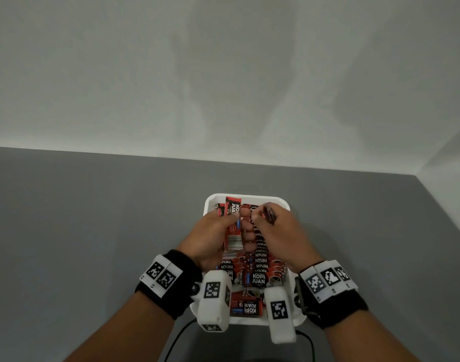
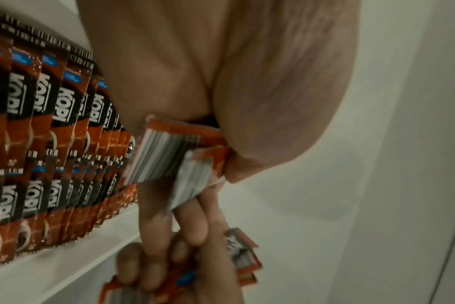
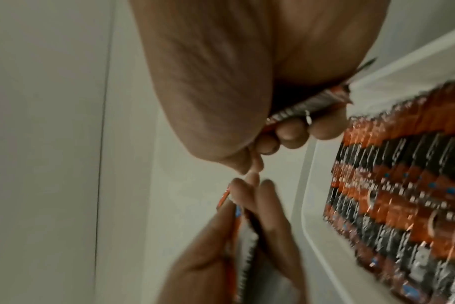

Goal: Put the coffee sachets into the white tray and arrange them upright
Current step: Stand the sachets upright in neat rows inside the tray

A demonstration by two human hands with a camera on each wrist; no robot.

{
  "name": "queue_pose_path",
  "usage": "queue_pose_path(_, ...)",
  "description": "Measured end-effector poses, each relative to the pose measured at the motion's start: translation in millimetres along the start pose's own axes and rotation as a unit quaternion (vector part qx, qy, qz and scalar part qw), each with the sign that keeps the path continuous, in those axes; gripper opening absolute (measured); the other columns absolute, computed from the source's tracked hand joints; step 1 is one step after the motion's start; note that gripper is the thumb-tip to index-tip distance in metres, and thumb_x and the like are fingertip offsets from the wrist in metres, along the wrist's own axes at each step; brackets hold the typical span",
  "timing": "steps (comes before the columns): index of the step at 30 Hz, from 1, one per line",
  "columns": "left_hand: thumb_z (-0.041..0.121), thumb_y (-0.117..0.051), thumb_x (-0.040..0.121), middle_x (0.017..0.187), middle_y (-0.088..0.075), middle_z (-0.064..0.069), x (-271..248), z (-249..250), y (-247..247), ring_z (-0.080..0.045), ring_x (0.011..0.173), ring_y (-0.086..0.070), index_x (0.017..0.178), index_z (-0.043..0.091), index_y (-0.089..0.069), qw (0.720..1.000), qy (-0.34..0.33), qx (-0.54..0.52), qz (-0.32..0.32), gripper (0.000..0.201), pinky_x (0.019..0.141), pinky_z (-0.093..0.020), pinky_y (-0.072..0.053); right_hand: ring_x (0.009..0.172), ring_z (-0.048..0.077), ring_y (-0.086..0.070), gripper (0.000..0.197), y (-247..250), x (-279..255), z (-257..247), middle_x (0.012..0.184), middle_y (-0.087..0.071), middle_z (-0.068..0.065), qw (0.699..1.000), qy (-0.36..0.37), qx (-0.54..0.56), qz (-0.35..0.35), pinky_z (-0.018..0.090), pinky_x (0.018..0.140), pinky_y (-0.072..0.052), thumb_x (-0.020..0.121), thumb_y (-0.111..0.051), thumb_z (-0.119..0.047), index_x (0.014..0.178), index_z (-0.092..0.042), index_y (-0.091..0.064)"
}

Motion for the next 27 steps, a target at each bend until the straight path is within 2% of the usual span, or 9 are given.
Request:
queue_pose_path(5, 0.030, -0.053, 0.104, 0.078, -0.069, -0.009, -4, -8, -6, -0.016, 0.055, -0.059, 0.099, 0.006, -0.067, 0.989, -0.011, 0.144, -0.013, 0.029, 0.054, -0.030, -0.048, 0.039, 0.010, -0.052, 0.007, 8, -8, -17, 0.054, -0.061, 0.003, 0.959, -0.063, 0.276, -0.023, 0.018, 0.041, -0.044, 0.096, -0.063, -0.005, 0.093, -0.003, -0.069)
queue_pose_path(9, 0.042, -0.066, 0.093, 0.070, -0.062, -0.004, -1, -10, -2, -0.012, 0.052, -0.046, 0.093, 0.013, -0.069, 0.996, 0.028, 0.079, -0.016, 0.029, 0.046, -0.020, -0.030, 0.045, 0.012, -0.046, 0.027, 16, 1, -3, 0.060, -0.058, 0.004, 0.951, -0.068, 0.300, 0.028, 0.024, 0.045, -0.039, 0.088, -0.054, 0.014, 0.079, -0.009, -0.064)
queue_pose_path(12, 0.010, -0.066, 0.093, 0.069, -0.063, -0.007, 0, -5, 6, -0.013, 0.051, -0.054, 0.103, 0.006, -0.069, 0.996, -0.011, 0.090, 0.018, 0.011, 0.042, -0.019, -0.042, 0.045, 0.013, -0.038, 0.020, 22, 0, 7, 0.061, -0.054, 0.008, 0.932, -0.088, 0.350, 0.047, 0.026, 0.049, -0.031, 0.081, -0.057, 0.007, 0.081, -0.009, -0.069)
queue_pose_path(14, 0.002, -0.066, 0.093, 0.083, -0.069, -0.016, 1, -4, 8, -0.024, 0.069, -0.066, 0.105, 0.002, -0.068, 0.992, -0.058, 0.103, 0.054, 0.013, 0.063, -0.034, -0.058, 0.043, 0.012, -0.039, 0.014, 23, -3, 10, 0.065, -0.055, 0.010, 0.913, -0.097, 0.394, 0.048, 0.026, 0.048, -0.031, 0.078, -0.066, -0.004, 0.090, -0.009, -0.072)
queue_pose_path(17, -0.001, -0.070, 0.089, 0.090, -0.066, -0.020, 2, -4, 5, -0.033, 0.084, -0.063, 0.099, 0.002, -0.069, 0.986, -0.097, 0.117, 0.065, 0.011, 0.083, -0.052, -0.048, 0.041, 0.010, -0.048, 0.018, 22, -8, 5, 0.063, -0.061, 0.007, 0.932, -0.083, 0.350, 0.044, 0.024, 0.044, -0.037, 0.087, -0.065, 0.006, 0.083, -0.010, -0.071)
queue_pose_path(19, -0.003, -0.070, 0.088, 0.090, -0.068, -0.020, 1, -5, 3, -0.033, 0.081, -0.062, 0.101, 0.000, -0.067, 0.985, -0.103, 0.123, 0.064, 0.014, 0.078, -0.046, -0.047, 0.046, 0.010, -0.062, 0.027, 23, -9, 4, 0.067, -0.070, 0.007, 0.944, -0.072, 0.319, 0.047, 0.021, 0.043, -0.046, 0.087, -0.062, 0.015, 0.080, -0.011, -0.068)
queue_pose_path(21, -0.007, -0.069, 0.087, 0.088, -0.071, -0.017, 1, -4, 1, -0.028, 0.072, -0.066, 0.100, 0.001, -0.065, 0.985, -0.112, 0.116, 0.065, 0.015, 0.064, -0.034, -0.050, 0.065, 0.019, -0.074, 0.023, 22, -8, 6, 0.080, -0.076, 0.010, 0.956, -0.066, 0.279, 0.067, 0.027, 0.056, -0.056, 0.085, -0.068, 0.010, 0.087, -0.012, -0.070)
queue_pose_path(23, -0.007, -0.070, 0.086, 0.084, -0.071, -0.015, 1, -3, 2, -0.025, 0.070, -0.067, 0.092, 0.007, -0.065, 0.982, -0.128, 0.107, 0.086, 0.017, 0.061, -0.034, -0.049, 0.077, 0.023, -0.075, 0.022, 21, -6, 9, 0.084, -0.076, 0.004, 0.963, -0.067, 0.244, 0.091, 0.034, 0.065, -0.059, 0.082, -0.075, 0.000, 0.095, -0.017, -0.072)
queue_pose_path(27, 0.015, -0.079, 0.079, 0.079, -0.065, -0.010, 5, -9, 10, -0.027, 0.072, -0.060, 0.079, 0.019, -0.065, 0.962, -0.188, 0.159, 0.121, 0.015, 0.065, -0.042, -0.051, 0.043, 0.004, -0.058, 0.015, 21, -8, 0, 0.058, -0.064, -0.003, 0.923, -0.091, 0.362, 0.092, 0.018, 0.041, -0.044, 0.090, -0.072, -0.006, 0.103, -0.007, -0.065)
Point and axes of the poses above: each hand's wrist, its own x-axis towards the middle knuckle, its own y-axis out of the back of the hand, z = x × y, the point moved 2 cm from there along x, towards the middle knuckle
